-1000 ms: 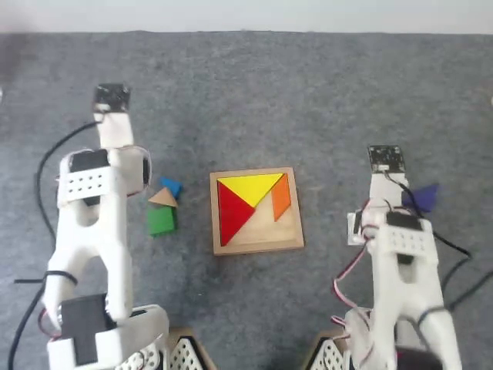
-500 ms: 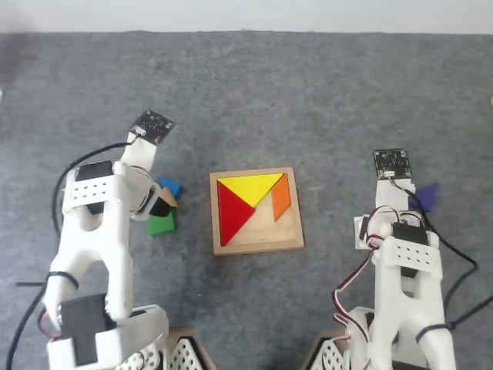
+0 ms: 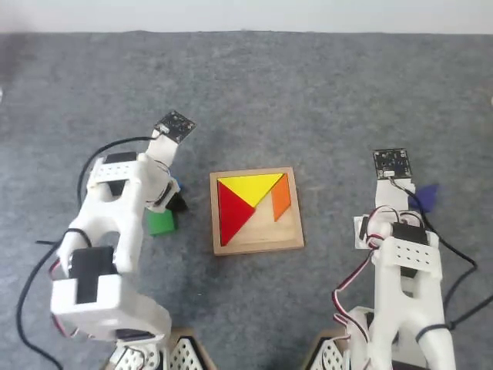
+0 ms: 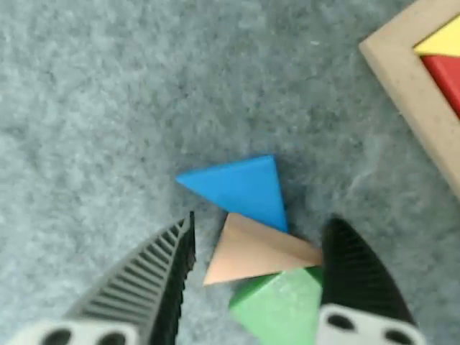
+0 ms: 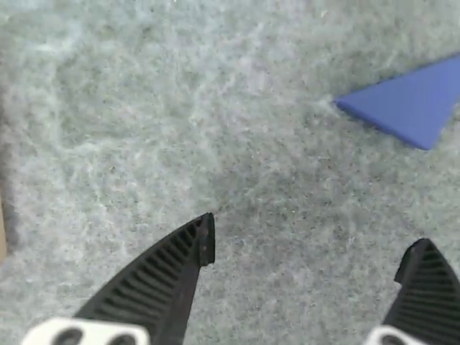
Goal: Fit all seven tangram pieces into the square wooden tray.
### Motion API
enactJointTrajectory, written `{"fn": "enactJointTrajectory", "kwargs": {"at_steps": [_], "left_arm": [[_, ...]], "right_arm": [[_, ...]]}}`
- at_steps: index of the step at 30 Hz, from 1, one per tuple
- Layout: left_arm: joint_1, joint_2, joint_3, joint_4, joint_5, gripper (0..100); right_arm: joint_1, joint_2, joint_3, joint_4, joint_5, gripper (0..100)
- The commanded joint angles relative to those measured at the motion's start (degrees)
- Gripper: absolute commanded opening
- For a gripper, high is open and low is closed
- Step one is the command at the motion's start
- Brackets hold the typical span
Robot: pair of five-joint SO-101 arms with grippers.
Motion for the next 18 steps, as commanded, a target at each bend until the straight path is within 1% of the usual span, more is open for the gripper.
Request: {"fn": "enactJointTrajectory", "kwargs": {"at_steps": [1,15,18], "left_arm": [[0.18,-0.44,-2.86,1.58,0.7,22],[0.44,0.0,-2.95,3.25,0.79,5],[0.7,-0.35,-3.03,4.66,0.79,4]], "right_arm": [[0.66,-1.71,-0.44,-0.92,0.35,39.5],[0.66,-1.71,-0.44,-0.92,0.26,39.5],[0.66,-1.71,-0.44,-0.92,0.26,39.5]]}}
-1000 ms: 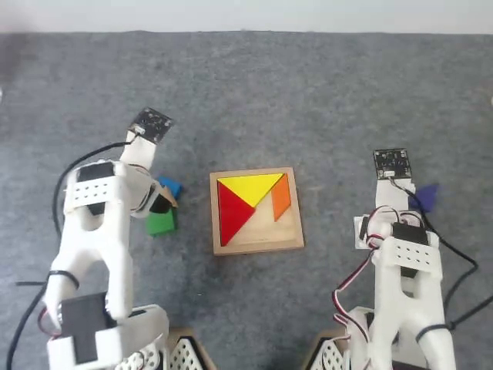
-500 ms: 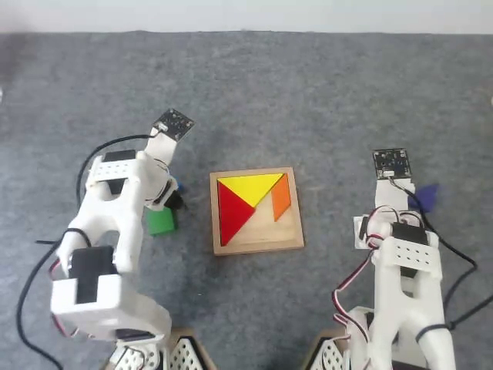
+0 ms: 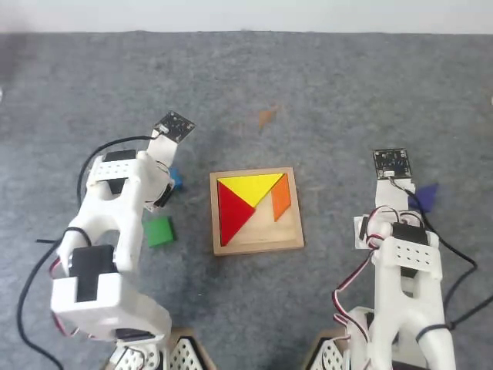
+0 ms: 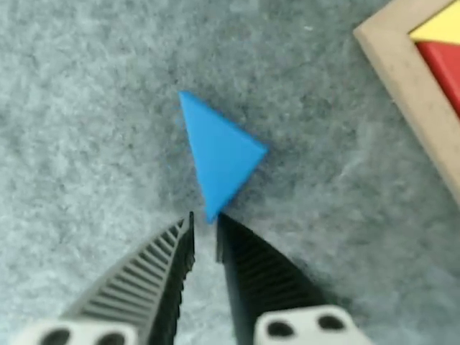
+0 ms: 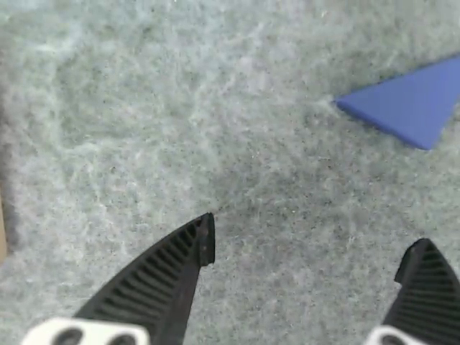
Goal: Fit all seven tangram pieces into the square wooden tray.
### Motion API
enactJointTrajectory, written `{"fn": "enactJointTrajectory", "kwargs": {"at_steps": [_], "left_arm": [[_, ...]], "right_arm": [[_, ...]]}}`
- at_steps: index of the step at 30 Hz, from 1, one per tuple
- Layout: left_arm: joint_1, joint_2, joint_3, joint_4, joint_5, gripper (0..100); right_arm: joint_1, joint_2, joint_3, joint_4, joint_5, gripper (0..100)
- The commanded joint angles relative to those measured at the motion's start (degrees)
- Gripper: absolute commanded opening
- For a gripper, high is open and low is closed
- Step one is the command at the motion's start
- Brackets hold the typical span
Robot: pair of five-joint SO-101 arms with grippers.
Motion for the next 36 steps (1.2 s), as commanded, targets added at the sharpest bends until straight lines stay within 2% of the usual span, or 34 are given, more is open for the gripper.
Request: {"fn": "enactJointTrajectory", "kwargs": {"at_steps": [1,4,9,11,14,17,21,23,28,31,36], "left_arm": [[0.26,-1.05,-2.42,1.32,0.53,4],[-0.62,-1.14,-4.88,2.29,1.41,6],[1.85,-0.79,-19.3,8.09,10.2,17],[2.99,-0.44,-24.48,12.13,15.21,18],[2.99,-0.44,-25.8,15.21,26.02,18],[3.78,-0.44,-21.41,14.07,34.99,18],[5.63,-1.14,-12.62,6.07,41.05,18],[5.27,-1.14,-10.33,2.46,43.43,18],[4.04,-0.53,-5.49,-6.51,46.95,18],[4.4,-0.53,-3.82,-7.91,46.86,18],[4.48,-0.53,-3.12,-7.21,45.54,18]], "right_arm": [[0.66,-1.71,-0.44,-0.92,0.26,39.5],[0.75,-1.71,-0.44,-0.92,0.18,39.5],[0.75,-1.71,-0.44,-0.84,0.18,39.5],[0.75,-1.71,-0.88,-0.75,0.18,39.5],[0.75,-1.19,-5.19,1.01,0.26,39.5],[-1.63,3.91,-16.88,6.37,0.44,39.5],[-7.25,19.21,-39.82,13.67,0.0,39.5],[-10.77,28.97,-51.69,15.16,-2.64,39.5],[-20.09,50.68,-78.51,20.0,-13.54,39.5],[-25.19,58.68,-91.52,23.87,-18.73,39.5],[-32.31,67.82,-100.66,23.6,-17.32,39.5]]}}
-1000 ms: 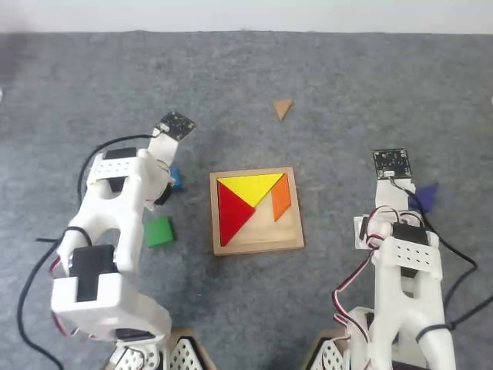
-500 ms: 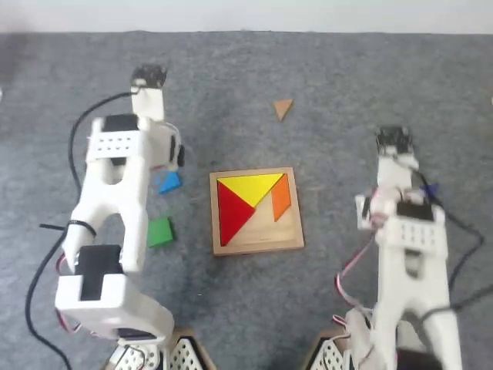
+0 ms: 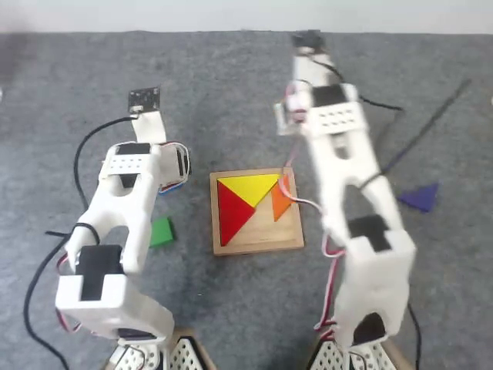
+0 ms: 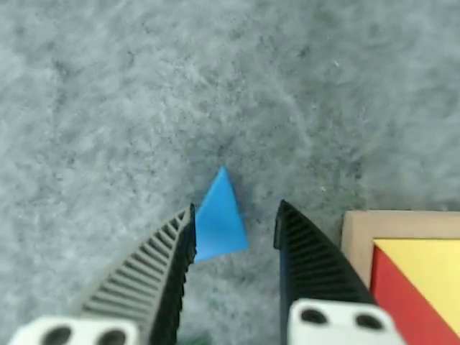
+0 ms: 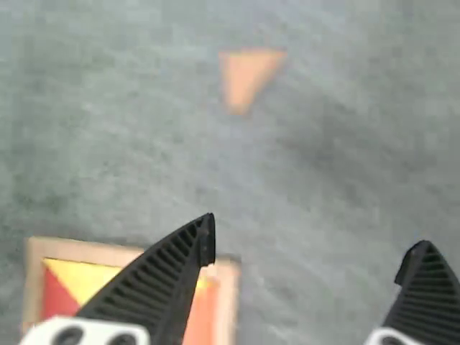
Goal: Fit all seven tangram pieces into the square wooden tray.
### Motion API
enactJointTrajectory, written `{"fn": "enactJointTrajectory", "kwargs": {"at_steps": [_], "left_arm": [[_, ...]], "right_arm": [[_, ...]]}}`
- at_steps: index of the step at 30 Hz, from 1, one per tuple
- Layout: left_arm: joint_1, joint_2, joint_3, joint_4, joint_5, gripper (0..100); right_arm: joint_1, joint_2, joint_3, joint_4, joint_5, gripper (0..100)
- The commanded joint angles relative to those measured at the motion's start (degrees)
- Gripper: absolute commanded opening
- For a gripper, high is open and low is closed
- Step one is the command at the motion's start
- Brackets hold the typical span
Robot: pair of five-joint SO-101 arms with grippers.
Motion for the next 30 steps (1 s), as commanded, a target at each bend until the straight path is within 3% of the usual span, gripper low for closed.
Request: {"fn": "enactJointTrajectory", "kwargs": {"at_steps": [1,8,22,24,30], "left_arm": [[0.18,-0.53,-0.13,-0.79,-0.53,18],[0.26,-0.53,-0.13,-0.62,-0.62,18],[1.23,-1.05,1.98,-0.53,-0.62,18],[1.23,-1.05,1.98,-0.53,-0.62,18],[1.23,-1.05,1.98,-0.53,-0.7,18]], "right_arm": [[-4.0,4.09,-8.0,-1.36,2.02,39.5],[-1.8,17.71,-15.65,-13.49,4.4,39.5],[-1.19,35.82,-38.51,-11.3,4.48,38.8],[-1.1,37.14,-40.88,-9.54,4.4,33.1],[1.01,40.22,-46.77,-7.78,0.44,0.1]]}}
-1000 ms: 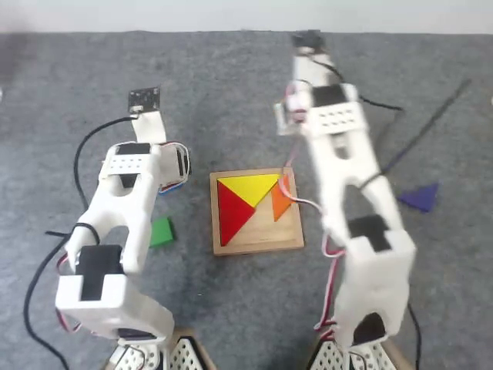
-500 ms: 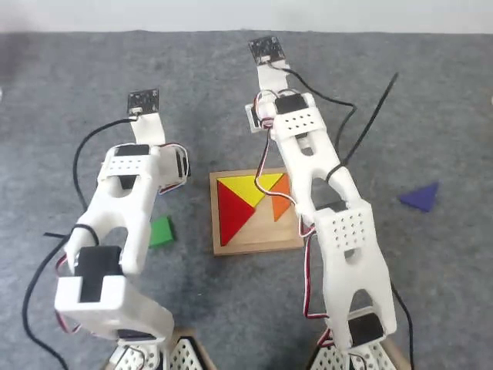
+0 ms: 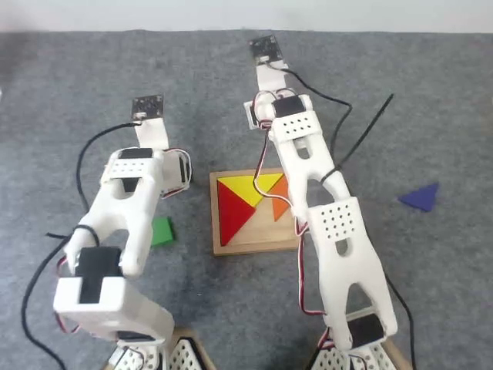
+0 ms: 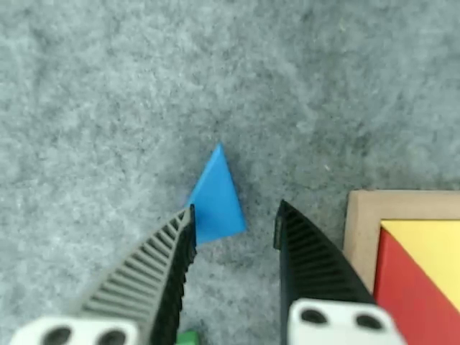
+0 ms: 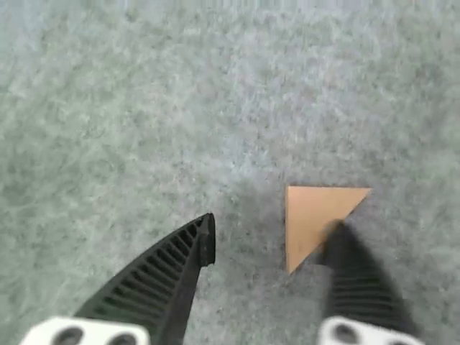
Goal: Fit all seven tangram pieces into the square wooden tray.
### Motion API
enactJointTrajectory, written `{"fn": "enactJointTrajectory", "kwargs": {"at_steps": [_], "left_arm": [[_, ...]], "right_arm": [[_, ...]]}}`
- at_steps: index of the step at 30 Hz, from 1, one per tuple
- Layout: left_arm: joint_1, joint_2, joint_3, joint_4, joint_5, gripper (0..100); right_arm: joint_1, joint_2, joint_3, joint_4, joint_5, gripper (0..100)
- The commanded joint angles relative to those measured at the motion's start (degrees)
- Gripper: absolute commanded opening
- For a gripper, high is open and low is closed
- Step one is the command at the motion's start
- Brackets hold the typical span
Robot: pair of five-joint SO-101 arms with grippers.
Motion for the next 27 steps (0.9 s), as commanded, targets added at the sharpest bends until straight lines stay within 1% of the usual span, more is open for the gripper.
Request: {"fn": "enactJointTrajectory", "kwargs": {"at_steps": [1,4,7,10,14,15,18,19,20,22,26,27], "left_arm": [[0.44,-1.05,-0.13,-0.44,-0.62,18],[0.7,-1.05,-0.31,0.62,-0.62,18],[1.14,-1.05,-0.13,0.62,-0.7,18],[1.14,-1.05,-0.22,0.44,-0.7,18],[1.14,-1.05,-0.22,0.35,-0.7,18],[1.14,-1.05,-0.22,0.35,-0.7,18],[1.14,-0.97,-0.22,0.26,-0.7,18],[1.14,-0.88,-0.31,0.26,-0.7,18],[1.14,-0.88,-0.31,0.26,-0.7,18],[1.14,-0.88,-0.22,0.26,-0.7,18],[1.14,-0.79,-0.31,0.26,-0.7,18],[1.14,-0.79,-0.31,0.26,-0.7,18]], "right_arm": [[2.15,-0.13,-5.36,0.75,-1.49,1.2],[2.15,1.19,-6.42,1.54,-1.58,6.9],[2.15,1.63,-6.42,3.47,-1.41,9.1],[1.71,-0.04,-8.26,9.71,-1.41,9.1],[1.45,-3.38,-17.05,19.56,-0.79,9.1],[1.45,-4.35,-19.96,23.78,0.88,9.1],[1.01,-7.25,-28.13,38.02,10.73,9.1],[0.75,-8.48,-27.87,41.45,13.98,9.1],[0.75,-10.42,-26.9,42.68,16.53,9.1],[3.74,-13.41,-24.88,42.68,19.25,9.1],[12.44,-15.96,-24.62,41.01,19.25,9.1],[14.11,-15.6,-24.18,38.73,19.25,9.3]]}}
